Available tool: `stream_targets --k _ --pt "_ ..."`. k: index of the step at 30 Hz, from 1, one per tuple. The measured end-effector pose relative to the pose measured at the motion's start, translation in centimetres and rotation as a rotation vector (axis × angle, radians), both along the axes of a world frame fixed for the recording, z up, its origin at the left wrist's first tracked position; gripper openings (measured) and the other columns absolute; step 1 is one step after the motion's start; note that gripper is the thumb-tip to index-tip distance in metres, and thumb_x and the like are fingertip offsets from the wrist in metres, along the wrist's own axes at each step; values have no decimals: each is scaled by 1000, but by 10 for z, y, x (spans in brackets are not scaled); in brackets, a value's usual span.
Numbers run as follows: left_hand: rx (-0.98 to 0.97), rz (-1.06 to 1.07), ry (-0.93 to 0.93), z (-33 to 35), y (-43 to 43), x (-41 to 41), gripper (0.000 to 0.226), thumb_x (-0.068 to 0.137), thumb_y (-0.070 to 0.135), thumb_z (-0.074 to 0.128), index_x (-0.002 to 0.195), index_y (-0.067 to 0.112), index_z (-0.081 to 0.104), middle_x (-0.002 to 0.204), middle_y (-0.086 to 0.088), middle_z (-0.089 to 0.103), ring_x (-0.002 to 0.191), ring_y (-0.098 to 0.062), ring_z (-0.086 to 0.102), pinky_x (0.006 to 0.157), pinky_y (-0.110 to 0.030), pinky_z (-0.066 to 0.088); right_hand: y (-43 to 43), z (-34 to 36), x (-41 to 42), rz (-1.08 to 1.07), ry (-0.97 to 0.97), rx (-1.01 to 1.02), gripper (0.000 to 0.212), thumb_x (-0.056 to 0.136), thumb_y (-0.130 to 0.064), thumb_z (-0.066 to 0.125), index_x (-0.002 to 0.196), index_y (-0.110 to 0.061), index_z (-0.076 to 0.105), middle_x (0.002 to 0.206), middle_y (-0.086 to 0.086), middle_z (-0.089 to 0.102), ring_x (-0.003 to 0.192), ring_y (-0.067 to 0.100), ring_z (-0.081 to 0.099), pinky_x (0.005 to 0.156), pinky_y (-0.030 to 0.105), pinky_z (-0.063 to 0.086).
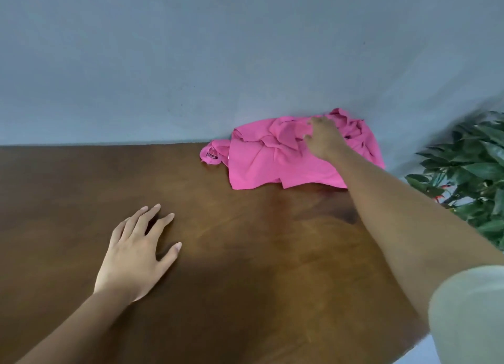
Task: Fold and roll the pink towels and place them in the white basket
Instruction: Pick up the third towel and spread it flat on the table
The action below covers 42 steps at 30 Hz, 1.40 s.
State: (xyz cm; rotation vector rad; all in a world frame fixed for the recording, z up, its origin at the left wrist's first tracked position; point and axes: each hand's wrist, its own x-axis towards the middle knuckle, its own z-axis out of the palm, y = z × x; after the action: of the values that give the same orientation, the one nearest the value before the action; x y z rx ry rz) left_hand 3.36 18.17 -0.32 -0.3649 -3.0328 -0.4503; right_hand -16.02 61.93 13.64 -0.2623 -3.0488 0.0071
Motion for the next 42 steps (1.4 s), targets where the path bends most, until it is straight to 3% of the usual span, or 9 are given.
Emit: stream_targets --k 4,6,8,11,13,18,23,33,42 --pt "1 9 -7 2 1 1 69 91 71 29 150 38 43 161 9 31 154 -12 15 124 -38 16 12 -9 -31 -25 -38 89 57 97 -20 60 148 -6 38 151 18 43 140 36 39 114 49 37" --pt "9 13 -13 2 2 1 69 91 71 29 150 39 42 162 11 30 154 -10 14 124 -37 15 20 -13 -40 -38 -37 141 52 97 -20 59 145 -7 42 147 18 48 135 35 45 110 47 41" --pt "20 21 -19 3 2 1 68 91 71 30 150 40 41 162 13 28 154 -8 11 124 -37 17 26 -17 -45 -22 -5 193 38 97 -18 58 133 -9 55 131 17 60 122 34 56 100 44 48" --pt "33 29 -19 3 2 1 65 92 69 31 149 40 42 161 14 29 154 -7 12 123 -38 18 31 -20 -41 1 75 236 11 95 -11 59 97 -10 69 89 11 69 87 27 65 82 36 53" --pt "24 28 -15 3 2 1 66 91 69 31 149 40 43 161 14 30 154 -7 14 123 -37 18 33 -23 -34 11 98 217 14 94 -9 58 86 -9 71 79 9 67 76 26 62 76 35 52" --pt "1 26 -7 1 2 1 66 92 69 30 149 39 44 160 12 32 153 -10 16 123 -39 21 23 -32 5 101 124 -41 15 94 -7 60 83 -6 69 84 12 68 77 31 62 69 39 52" --pt "-21 20 1 -1 0 -1 66 93 69 27 149 37 45 161 8 33 153 -13 18 123 -40 22 2 -37 71 199 160 -159 13 96 -7 61 83 -8 64 82 5 62 79 25 53 69 36 40" --pt "-31 2 26 2 1 -2 73 93 68 20 150 31 46 161 0 36 152 -21 21 122 -42 22 -52 -54 214 159 155 -257 7 96 -13 61 89 -13 63 86 -5 57 84 20 53 74 36 42" --pt "-27 -55 40 -8 0 -2 61 101 57 35 152 24 42 162 -9 33 152 -28 21 123 -46 17 -131 -93 328 155 41 -342 11 101 -21 56 90 -21 60 88 -13 53 80 9 50 69 25 39"
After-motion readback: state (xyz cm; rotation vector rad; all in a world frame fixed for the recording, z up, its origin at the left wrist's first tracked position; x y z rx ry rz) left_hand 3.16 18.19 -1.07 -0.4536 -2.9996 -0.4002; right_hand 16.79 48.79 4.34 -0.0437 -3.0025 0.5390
